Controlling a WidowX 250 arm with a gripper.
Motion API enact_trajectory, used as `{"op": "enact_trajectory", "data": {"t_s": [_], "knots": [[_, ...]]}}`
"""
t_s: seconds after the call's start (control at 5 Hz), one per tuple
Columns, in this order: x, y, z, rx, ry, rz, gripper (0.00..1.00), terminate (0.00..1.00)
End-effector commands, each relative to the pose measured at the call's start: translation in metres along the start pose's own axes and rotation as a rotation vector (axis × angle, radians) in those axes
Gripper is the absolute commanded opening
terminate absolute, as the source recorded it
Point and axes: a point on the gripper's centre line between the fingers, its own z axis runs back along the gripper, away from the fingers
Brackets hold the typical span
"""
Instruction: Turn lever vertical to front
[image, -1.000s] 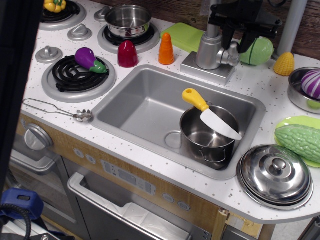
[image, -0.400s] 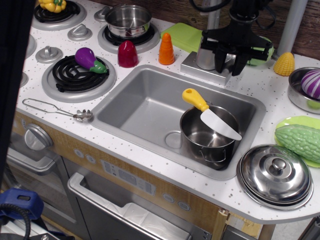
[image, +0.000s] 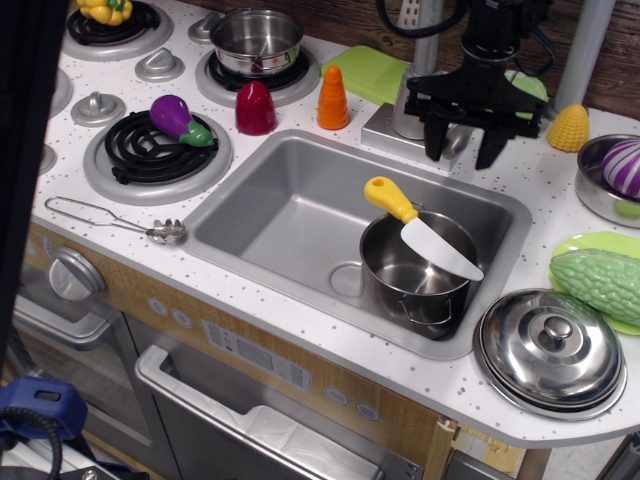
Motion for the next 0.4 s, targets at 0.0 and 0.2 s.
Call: {"op": "enact_trajectory", "data": {"t_s": [0.0, 0.2], "knots": [[0.014, 0.002, 0.074, 0.091, -0.118, -0.035, 1.00, 0.00], [0.007, 0.006, 0.088, 0.140, -0.127, -0.110, 1.00, 1.00]]}}
